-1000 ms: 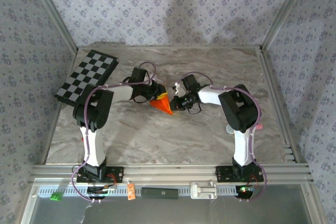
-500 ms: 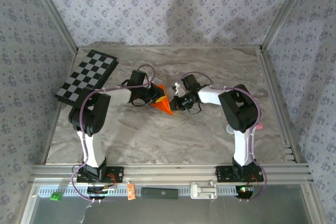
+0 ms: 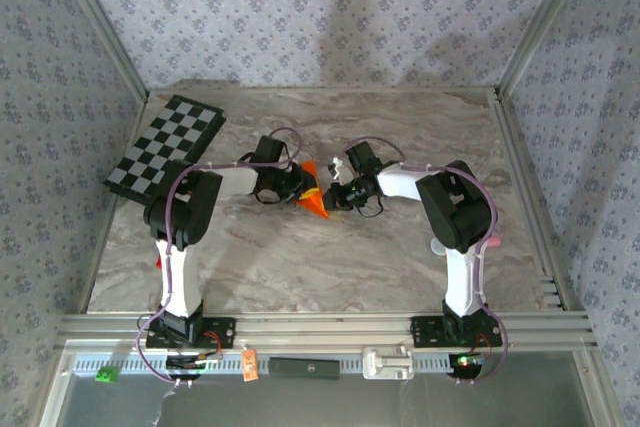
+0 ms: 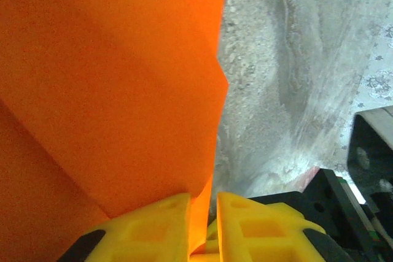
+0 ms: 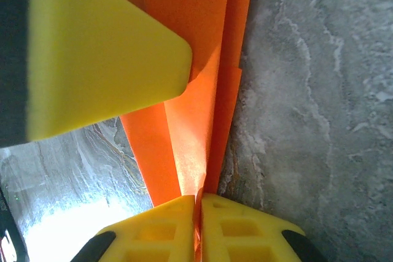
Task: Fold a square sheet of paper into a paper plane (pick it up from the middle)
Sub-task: Fourth fold the wing at the center of the table.
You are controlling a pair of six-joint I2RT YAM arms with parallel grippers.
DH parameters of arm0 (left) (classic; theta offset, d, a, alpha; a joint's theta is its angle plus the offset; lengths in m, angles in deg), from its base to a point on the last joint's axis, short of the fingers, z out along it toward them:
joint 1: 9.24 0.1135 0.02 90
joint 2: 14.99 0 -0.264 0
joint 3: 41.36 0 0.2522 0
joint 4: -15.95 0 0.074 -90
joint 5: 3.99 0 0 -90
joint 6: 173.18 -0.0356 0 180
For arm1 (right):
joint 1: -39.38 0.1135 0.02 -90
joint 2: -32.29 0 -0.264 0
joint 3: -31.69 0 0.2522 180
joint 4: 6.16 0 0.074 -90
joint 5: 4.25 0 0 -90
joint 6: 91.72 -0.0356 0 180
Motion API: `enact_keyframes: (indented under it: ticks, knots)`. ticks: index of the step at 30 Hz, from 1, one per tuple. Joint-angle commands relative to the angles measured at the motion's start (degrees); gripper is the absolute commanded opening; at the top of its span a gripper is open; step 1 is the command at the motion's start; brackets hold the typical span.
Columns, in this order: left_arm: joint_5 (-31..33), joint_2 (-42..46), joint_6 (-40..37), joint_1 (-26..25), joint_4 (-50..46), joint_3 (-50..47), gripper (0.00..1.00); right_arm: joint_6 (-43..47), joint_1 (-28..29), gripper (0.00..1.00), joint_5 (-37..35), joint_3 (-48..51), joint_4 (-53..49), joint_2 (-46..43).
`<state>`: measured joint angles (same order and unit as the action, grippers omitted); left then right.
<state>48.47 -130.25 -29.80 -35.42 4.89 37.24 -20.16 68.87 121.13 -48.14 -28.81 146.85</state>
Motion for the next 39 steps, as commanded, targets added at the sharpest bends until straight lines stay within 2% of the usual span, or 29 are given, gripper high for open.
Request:
enact_keyframes:
  ticks: [1, 8, 17, 24, 33, 39]
  knots:
    - [1.04, -1.51, -0.83, -0.28, -3.25, 1.40, 0.18, 0.53, 0.32, 0.12, -5.67, 0.76, -3.94, 3.78]
    - [2.66, -2.47, -1.41, -0.44, -6.88, 2.49, 0.18, -0.31, -0.07, 0.16, -4.21, 0.57, -3.61, 2.62]
    - [4.47, -2.69, -2.39, -0.46, -10.43, 2.22, 0.17, -4.16, -1.29, 0.22, 0.85, 1.09, -3.58, -3.65]
    - [4.36, -2.91, -2.32, -0.55, -10.52, 2.30, 0.17, -7.23, -1.44, 0.28, -2.80, 2.22, -2.37, -9.15]
    - [4.31, -3.48, -1.80, -0.55, -10.53, 2.53, 0.15, -8.25, 2.56, 0.16, -4.50, -0.56, -2.41, -7.06]
    - [4.14, -3.46, -1.71, -0.54, -10.47, 2.57, 0.15, -9.50, 3.65, 0.13, -4.86, -0.78, -1.76, -4.58]
